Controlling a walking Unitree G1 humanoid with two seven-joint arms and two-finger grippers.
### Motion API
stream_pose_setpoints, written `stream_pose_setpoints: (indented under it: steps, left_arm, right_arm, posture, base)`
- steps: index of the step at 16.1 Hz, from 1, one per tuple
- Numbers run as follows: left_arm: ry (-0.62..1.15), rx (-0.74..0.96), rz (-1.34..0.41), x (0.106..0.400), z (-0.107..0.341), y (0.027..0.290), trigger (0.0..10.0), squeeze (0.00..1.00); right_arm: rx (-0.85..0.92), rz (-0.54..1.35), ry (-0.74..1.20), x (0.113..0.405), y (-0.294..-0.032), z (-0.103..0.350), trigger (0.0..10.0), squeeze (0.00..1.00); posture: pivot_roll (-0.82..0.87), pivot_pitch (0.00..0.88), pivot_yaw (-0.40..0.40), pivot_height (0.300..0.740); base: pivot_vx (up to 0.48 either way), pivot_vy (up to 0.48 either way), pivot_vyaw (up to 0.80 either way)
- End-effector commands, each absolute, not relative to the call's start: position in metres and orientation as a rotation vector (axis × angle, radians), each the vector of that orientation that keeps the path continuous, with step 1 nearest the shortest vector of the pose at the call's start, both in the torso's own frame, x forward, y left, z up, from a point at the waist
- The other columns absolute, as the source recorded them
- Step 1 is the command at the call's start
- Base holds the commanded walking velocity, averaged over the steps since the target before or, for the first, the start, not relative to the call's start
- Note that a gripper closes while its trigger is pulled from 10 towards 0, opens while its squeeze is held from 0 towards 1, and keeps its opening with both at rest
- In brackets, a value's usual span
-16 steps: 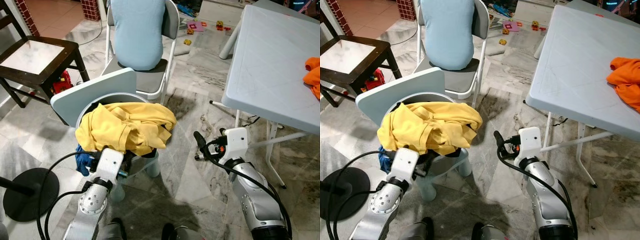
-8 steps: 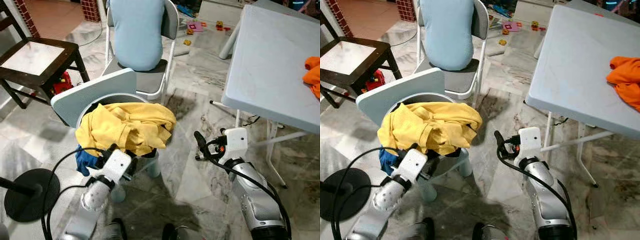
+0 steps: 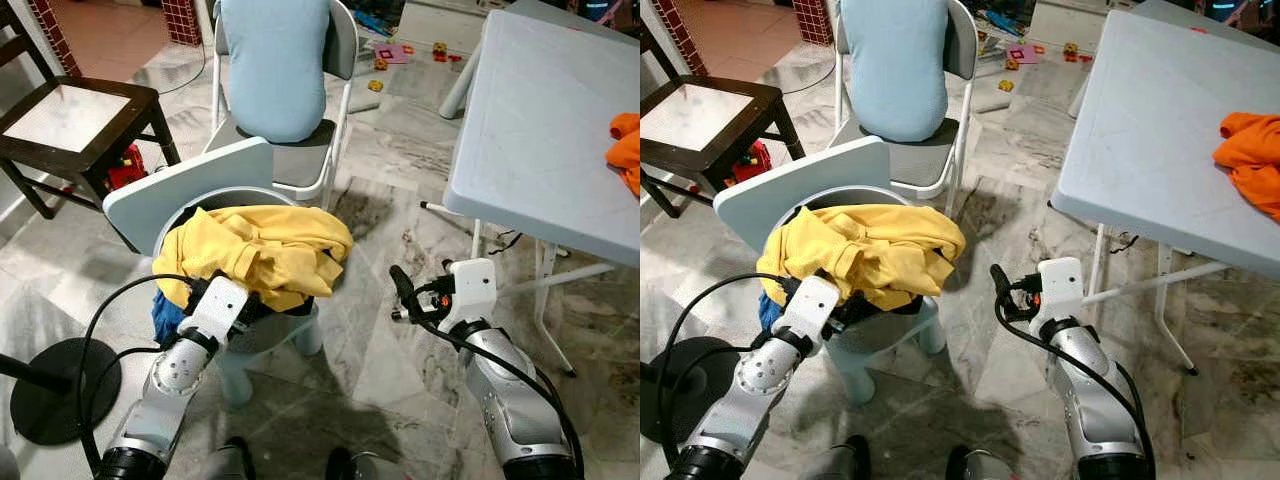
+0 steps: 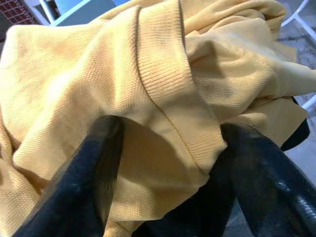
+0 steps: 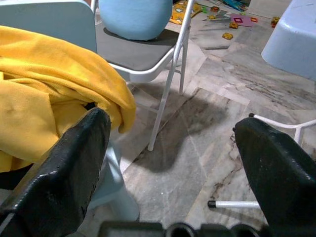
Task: Hang hanger
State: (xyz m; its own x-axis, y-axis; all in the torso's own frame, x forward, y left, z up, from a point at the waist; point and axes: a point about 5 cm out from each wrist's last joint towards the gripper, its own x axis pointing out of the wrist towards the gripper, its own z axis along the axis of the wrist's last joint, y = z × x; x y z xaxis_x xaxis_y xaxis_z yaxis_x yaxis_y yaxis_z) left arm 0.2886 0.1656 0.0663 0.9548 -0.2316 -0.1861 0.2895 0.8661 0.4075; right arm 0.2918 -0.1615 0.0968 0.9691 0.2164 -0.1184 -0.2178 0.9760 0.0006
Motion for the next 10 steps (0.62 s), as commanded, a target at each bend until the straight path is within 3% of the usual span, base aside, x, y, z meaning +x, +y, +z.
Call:
stream_pose_setpoints:
  steps: [1,10]
  left_arm:
    - [0.140,0.440,-0.275,0.2873,0.0646,0.1691,0.0,0.00]
    - [0.128,0.400,-0.259,0.2836,0.0640,0.1713,0.0,0.00]
  right_arm:
    - [-0.015,0.209,0.117,0.2881,-0.1642,0.0953,10.0,0.00]
    - [-0.021,0.216,0.117,0.2885,-0.1640,0.0963,10.0,0.00]
  posture:
    - [0.03,0.193,-0.067,0.740]
    - [0.03,0.201,-0.073,0.740]
  base:
    - [0.000,0.000,0.00]
    - [0.000,0.000,0.00]
